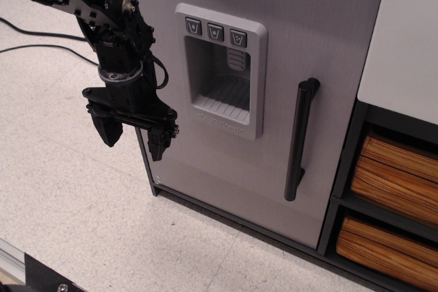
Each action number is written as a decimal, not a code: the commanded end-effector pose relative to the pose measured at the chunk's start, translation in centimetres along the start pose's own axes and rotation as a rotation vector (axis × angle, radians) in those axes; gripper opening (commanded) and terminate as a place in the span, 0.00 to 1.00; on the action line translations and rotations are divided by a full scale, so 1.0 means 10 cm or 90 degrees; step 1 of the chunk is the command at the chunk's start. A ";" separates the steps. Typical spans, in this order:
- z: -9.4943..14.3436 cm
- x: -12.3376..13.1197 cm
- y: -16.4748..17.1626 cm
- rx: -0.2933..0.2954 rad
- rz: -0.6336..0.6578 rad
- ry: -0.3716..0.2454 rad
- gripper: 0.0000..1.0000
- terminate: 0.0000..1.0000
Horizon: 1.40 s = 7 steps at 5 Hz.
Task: Open fridge
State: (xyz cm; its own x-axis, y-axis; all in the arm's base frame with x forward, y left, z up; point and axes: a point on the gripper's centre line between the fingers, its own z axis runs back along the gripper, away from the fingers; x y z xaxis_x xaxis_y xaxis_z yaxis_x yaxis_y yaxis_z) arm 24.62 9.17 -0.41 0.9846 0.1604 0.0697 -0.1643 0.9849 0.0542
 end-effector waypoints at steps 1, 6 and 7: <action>0.00 0.00 0.00 0.000 0.000 0.000 1.00 0.00; 0.52 0.40 -1.51 -0.077 -0.142 -0.138 1.00 0.00; 0.58 0.48 -1.59 -0.080 -0.123 -0.169 1.00 0.00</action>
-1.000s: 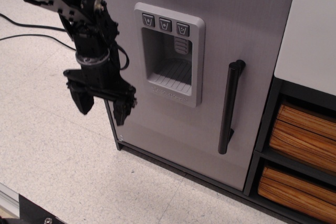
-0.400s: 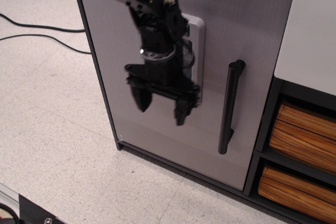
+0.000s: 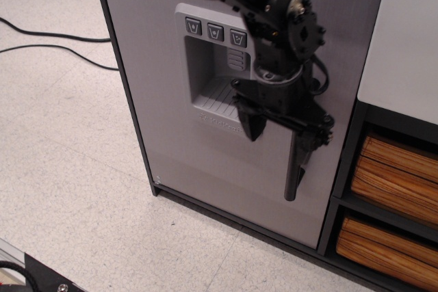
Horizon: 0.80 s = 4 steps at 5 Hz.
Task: Open fridge
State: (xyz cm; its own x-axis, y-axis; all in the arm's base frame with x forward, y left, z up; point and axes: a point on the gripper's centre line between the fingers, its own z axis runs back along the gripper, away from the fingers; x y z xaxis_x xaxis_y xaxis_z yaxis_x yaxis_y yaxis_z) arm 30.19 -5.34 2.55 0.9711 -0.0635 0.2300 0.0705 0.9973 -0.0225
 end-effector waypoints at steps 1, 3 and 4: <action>0.23 0.32 -0.05 0.008 0.039 -0.090 1.00 0.00; 0.26 0.60 -0.07 0.014 0.057 -0.133 1.00 0.00; 0.23 0.66 -0.07 0.013 0.044 -0.130 1.00 0.00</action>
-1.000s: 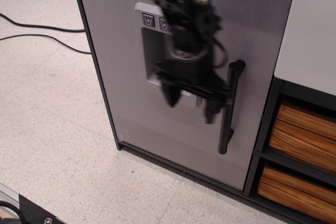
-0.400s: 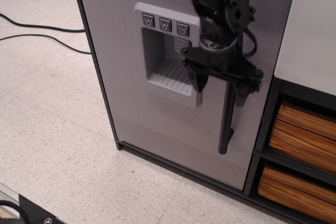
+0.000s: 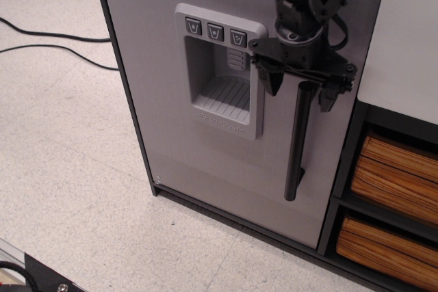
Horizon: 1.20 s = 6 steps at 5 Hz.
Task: Open fridge
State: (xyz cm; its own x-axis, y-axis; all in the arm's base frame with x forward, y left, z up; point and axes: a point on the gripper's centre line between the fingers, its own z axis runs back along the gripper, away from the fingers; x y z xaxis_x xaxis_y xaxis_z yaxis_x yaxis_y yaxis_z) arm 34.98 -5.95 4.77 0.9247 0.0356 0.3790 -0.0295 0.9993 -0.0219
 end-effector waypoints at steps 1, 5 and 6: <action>0.08 0.13 -0.05 -0.019 -0.028 -0.033 0.00 0.00; 0.39 -0.52 0.29 -0.022 -0.075 -0.029 0.00 0.00; 0.47 -0.69 0.51 -0.046 -0.089 0.012 0.00 0.00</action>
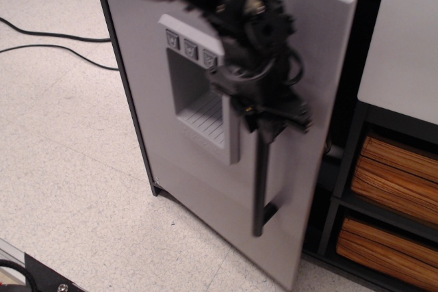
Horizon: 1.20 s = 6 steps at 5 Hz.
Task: Open fridge
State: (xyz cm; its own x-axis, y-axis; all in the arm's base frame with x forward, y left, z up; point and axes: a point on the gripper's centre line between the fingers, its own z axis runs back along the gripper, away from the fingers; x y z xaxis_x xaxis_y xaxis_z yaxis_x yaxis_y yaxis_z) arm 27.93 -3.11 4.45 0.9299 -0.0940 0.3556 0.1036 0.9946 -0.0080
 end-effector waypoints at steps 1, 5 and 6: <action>0.29 -0.16 0.30 -0.038 0.020 0.037 1.00 0.00; 0.03 -0.71 -0.16 -0.004 -0.054 0.105 1.00 0.00; -0.03 -0.65 -0.50 -0.015 -0.046 0.111 1.00 0.00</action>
State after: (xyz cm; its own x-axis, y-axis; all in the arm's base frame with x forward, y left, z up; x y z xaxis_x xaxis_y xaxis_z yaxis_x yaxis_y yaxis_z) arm 21.07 -7.70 0.64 0.9730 -0.1714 0.1548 0.1745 0.9846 -0.0067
